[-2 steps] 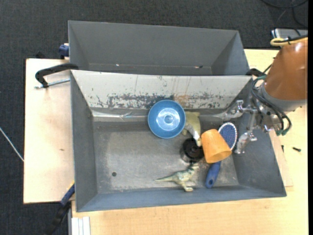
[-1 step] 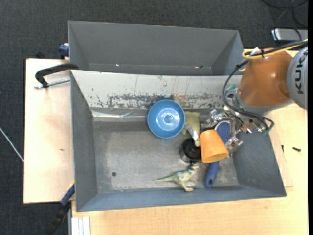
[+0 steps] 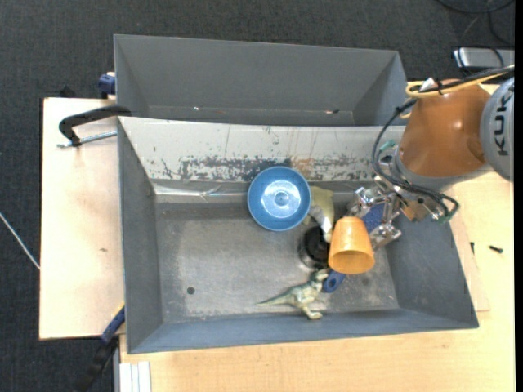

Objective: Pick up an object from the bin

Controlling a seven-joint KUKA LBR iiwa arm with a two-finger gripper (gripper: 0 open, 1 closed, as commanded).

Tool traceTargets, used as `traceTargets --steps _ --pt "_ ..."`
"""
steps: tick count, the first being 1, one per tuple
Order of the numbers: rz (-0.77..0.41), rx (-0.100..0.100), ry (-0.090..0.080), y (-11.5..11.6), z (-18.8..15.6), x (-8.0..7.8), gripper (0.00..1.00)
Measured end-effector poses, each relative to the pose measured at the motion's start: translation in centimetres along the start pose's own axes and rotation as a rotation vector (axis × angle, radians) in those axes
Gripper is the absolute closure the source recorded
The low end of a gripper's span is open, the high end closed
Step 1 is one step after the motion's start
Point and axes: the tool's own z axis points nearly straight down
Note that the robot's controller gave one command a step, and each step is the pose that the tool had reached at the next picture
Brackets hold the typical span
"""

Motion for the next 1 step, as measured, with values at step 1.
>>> traceTargets --steps 1 --pt "-0.007 0.008 -0.01 0.41 -12.66 -0.09 1.0"
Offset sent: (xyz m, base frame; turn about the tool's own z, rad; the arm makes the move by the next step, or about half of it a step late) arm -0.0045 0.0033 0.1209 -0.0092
